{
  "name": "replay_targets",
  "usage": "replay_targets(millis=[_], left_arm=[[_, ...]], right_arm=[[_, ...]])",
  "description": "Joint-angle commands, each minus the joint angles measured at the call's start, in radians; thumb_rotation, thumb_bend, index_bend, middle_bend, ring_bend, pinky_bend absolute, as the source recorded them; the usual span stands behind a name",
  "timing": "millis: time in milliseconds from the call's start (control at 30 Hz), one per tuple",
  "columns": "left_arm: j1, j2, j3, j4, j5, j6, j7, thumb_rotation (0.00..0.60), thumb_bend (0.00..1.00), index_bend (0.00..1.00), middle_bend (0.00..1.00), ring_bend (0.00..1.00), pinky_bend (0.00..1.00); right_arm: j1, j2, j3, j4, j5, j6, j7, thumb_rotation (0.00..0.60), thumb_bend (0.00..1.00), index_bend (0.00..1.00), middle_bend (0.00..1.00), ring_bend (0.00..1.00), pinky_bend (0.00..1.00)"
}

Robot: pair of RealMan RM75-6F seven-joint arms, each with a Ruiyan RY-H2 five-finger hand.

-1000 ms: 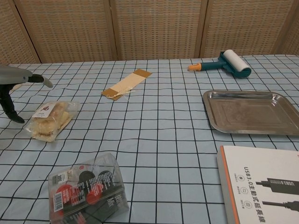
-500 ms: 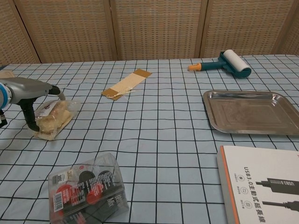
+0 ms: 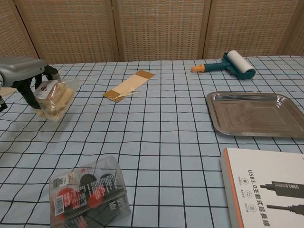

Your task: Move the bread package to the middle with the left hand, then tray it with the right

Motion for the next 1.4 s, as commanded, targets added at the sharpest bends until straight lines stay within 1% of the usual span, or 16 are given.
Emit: replay_targets(millis=[33,167,267,367,533,567,633,700,733,767,833,1000,1233,1333,1367,1400], left_arm=[[-0.023,-0.019,-0.025,-0.001,0.011,-0.01,-0.005,0.6,0.46,0.7,0.44,0.45,0.49],[-0.064,-0.06,-0.056,0.006,0.016,-0.038,0.001,0.6,0.46,0.69,0.43,0.45,0.48],[-0.123,-0.124,-0.088,0.041,0.012,-0.068,0.032,0.6,0.46,0.68,0.42,0.45,0.48],[-0.19,-0.2,-0.126,0.089,-0.009,-0.09,0.074,0.6,0.46,0.67,0.4,0.44,0.47],[-0.323,-0.367,-0.218,0.211,-0.051,-0.137,0.084,0.6,0.45,0.63,0.34,0.4,0.44],[-0.365,-0.414,-0.241,0.244,-0.052,-0.156,0.081,0.6,0.44,0.61,0.31,0.38,0.42],[-0.406,-0.467,-0.253,0.306,-0.061,-0.177,0.084,0.6,0.41,0.52,0.22,0.28,0.34],[-0.421,-0.482,-0.254,0.325,-0.073,-0.195,0.088,0.6,0.32,0.35,0.1,0.14,0.2],[-0.427,-0.486,-0.254,0.327,-0.084,-0.207,0.093,0.6,0.23,0.2,0.03,0.05,0.09],[-0.43,-0.487,-0.254,0.327,-0.092,-0.212,0.096,0.6,0.15,0.08,0.0,0.0,0.02],[-0.434,-0.484,-0.254,0.318,-0.11,-0.218,0.103,0.6,0.09,0.0,0.0,0.0,0.0],[-0.419,-0.45,-0.243,0.278,-0.105,-0.192,0.104,0.6,0.06,0.0,0.0,0.0,0.0],[-0.356,-0.334,-0.215,0.17,-0.091,-0.137,0.101,0.6,0.05,0.0,0.0,0.0,0.0],[-0.288,-0.231,-0.191,0.047,-0.056,-0.086,0.075,0.6,0.05,0.0,0.0,0.0,0.0],[-0.254,-0.175,-0.171,-0.018,-0.037,-0.062,0.069,0.6,0.05,0.0,0.0,0.0,0.0],[-0.206,-0.102,-0.137,-0.086,-0.015,-0.014,0.082,0.6,0.05,0.0,0.0,0.0,0.0]], right_arm=[[0.001,0.002,0.002,0.0,0.002,-0.002,0.005,0.6,0.13,0.0,0.0,0.0,0.0],[0.005,0.005,0.008,0.004,0.013,-0.009,0.015,0.6,0.13,0.0,0.0,0.0,0.0],[0.009,0.009,0.017,0.01,0.025,-0.015,0.027,0.6,0.13,0.0,0.0,0.0,0.0],[0.009,0.012,0.026,0.017,0.037,-0.015,0.042,0.6,0.13,0.0,0.0,0.0,0.0],[0.007,0.022,0.045,0.044,0.081,-0.028,0.08,0.6,0.13,0.0,0.0,0.0,0.0],[0.005,0.025,0.05,0.051,0.091,-0.03,0.09,0.6,0.13,0.0,0.0,0.0,0.0],[0.004,0.029,0.052,0.058,0.098,-0.032,0.102,0.6,0.13,0.0,0.0,0.0,0.0],[0.002,0.031,0.053,0.061,0.101,-0.033,0.106,0.6,0.13,0.0,0.0,0.0,0.0],[0.001,0.032,0.053,0.063,0.104,-0.033,0.108,0.6,0.13,0.0,0.0,0.0,0.0],[0.001,0.032,0.054,0.063,0.105,-0.032,0.109,0.6,0.13,0.0,0.0,0.0,0.0],[-0.002,0.034,0.054,0.063,0.106,-0.029,0.109,0.6,0.13,0.0,0.0,0.0,0.0],[-0.007,0.035,0.05,0.057,0.101,-0.021,0.104,0.6,0.13,0.0,0.0,0.0,0.0],[-0.007,0.03,0.042,0.047,0.087,-0.015,0.083,0.6,0.13,0.0,0.0,0.0,0.0],[-0.004,0.025,0.039,0.045,0.082,-0.016,0.071,0.6,0.13,0.0,0.0,0.0,0.0],[-0.003,0.023,0.037,0.044,0.08,-0.017,0.064,0.6,0.13,0.0,0.0,0.0,0.0],[-0.001,0.019,0.035,0.043,0.077,-0.019,0.057,0.6,0.13,0.0,0.0,0.0,0.0]])
